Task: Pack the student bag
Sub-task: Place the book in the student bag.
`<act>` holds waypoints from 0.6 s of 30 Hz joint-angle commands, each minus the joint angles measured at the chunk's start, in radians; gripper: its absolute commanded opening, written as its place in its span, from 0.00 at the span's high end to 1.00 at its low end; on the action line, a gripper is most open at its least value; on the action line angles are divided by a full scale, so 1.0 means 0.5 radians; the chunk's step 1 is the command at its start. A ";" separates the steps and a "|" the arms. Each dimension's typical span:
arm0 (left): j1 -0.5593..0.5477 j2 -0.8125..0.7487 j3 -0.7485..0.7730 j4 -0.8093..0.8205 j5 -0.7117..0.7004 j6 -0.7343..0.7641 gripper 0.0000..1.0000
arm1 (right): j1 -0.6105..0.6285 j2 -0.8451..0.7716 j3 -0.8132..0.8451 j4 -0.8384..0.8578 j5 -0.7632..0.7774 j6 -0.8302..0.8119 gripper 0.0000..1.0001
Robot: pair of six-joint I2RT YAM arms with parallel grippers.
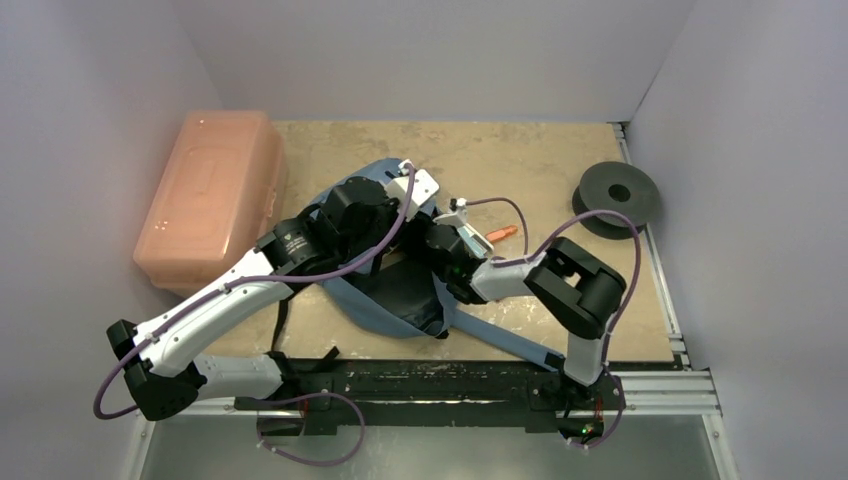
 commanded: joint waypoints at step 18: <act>-0.014 -0.078 -0.026 0.174 -0.046 -0.100 1.00 | -0.188 -0.219 -0.470 0.517 -0.459 0.077 1.00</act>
